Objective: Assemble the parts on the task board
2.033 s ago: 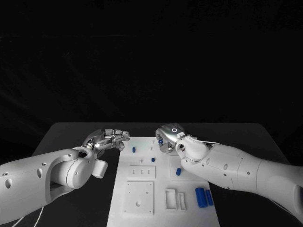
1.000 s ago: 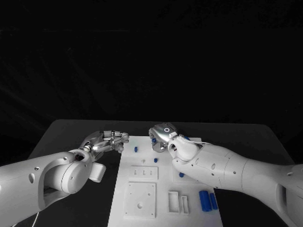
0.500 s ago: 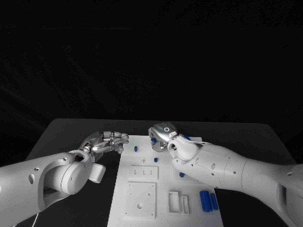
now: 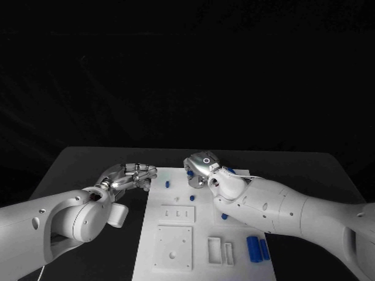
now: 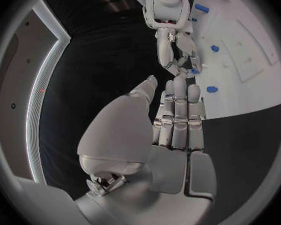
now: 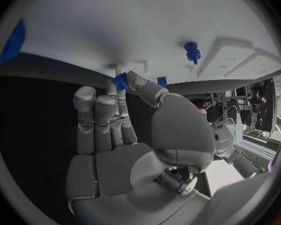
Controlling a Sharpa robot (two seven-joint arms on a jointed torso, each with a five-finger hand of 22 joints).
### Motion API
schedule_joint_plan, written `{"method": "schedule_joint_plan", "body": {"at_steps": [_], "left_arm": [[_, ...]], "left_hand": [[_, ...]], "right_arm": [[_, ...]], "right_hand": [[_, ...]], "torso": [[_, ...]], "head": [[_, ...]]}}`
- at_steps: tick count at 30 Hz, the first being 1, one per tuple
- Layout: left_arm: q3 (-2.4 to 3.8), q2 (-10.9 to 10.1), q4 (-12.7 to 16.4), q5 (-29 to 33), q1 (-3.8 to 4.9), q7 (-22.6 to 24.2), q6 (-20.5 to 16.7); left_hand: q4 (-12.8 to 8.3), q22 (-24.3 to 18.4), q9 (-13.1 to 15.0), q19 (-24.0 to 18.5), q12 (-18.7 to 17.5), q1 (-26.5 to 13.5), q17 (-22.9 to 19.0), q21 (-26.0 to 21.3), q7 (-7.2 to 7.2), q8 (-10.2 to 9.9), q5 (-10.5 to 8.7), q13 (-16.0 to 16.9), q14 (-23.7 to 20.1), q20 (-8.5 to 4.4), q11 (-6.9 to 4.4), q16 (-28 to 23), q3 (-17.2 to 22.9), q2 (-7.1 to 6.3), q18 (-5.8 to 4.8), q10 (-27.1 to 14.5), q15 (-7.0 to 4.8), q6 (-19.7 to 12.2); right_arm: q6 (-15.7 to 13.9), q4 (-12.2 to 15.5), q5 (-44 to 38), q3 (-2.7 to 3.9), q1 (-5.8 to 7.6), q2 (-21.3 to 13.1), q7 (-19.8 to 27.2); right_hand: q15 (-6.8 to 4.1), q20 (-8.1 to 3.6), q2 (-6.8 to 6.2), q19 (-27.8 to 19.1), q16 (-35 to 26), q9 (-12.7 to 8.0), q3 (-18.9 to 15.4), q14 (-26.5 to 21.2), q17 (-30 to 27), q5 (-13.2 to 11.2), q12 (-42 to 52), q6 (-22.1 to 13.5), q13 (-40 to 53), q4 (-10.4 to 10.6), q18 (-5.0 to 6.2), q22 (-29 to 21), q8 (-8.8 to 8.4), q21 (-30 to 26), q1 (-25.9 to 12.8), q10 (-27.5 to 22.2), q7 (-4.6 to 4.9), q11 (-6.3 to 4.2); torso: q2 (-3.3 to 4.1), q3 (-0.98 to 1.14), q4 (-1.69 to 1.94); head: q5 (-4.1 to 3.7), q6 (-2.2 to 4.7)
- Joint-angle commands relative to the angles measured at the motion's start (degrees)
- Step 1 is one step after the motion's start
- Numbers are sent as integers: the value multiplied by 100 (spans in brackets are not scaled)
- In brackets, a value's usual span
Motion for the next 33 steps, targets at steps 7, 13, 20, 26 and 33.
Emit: {"method": "schedule_joint_plan", "body": {"at_steps": [7,13,20,26,33], "left_arm": [[6,-1,5,5,13,24,38],[6,-6,-2,5,13,23,38],[5,-16,-18,5,13,20,38],[5,-19,-31,5,13,19,39],[5,-36,-39,5,13,20,34]], "left_hand": [[38,68,-7,-25,-41,-8,-10,36,11,-26,-39,12,-53,-10,23,-11,11,-15,102,37,-4,42],[40,67,-7,-26,-44,-8,-10,37,11,-27,-40,14,-53,-10,23,-10,10,-14,102,37,-4,43],[42,66,-7,-26,-47,-6,-12,38,11,-29,-40,16,-54,-10,23,-10,9,-16,102,38,-4,44],[44,66,-6,-27,-50,-4,-13,39,10,-30,-41,18,-54,-10,23,-9,8,-17,102,39,-4,45],[45,65,-6,-27,-53,-2,-14,40,10,-31,-41,20,-54,-10,24,-9,7,-17,102,40,-4,46]], "right_arm": [[261,-69,107,-20,-27,-32,-64],[239,-62,142,-20,-27,-66,-98],[111,-53,111,-19,-27,-113,-169],[39,18,230,21,-27,-149,-124],[40,76,496,92,-20,-193,13]], "right_hand": [[-154,-69,-17,37,30,10,61,-161,-32,18,2,6,51,48,584,106,-20,38,73,182,20,-130],[-128,-55,-122,30,38,16,124,-162,-65,18,-48,-40,102,114,584,101,-67,43,70,125,42,-104],[-135,-62,-108,37,52,31,155,-158,-74,18,-50,-17,135,124,584,102,-63,53,102,138,34,-110],[-137,-66,-118,40,58,37,160,-159,-78,18,-52,-7,150,129,584,103,-62,58,103,142,31,-112],[-111,-68,-209,33,63,35,166,-175,-106,18,-124,-79,181,205,584,92,-121,52,44,55,61,-84]], "torso": [[16,-10,42],[19,-12,39],[28,-9,34],[31,-11,40],[36,-12,31]], "head": [[-30,22],[-38,12],[-41,24],[-45,34],[-38,42]]}}
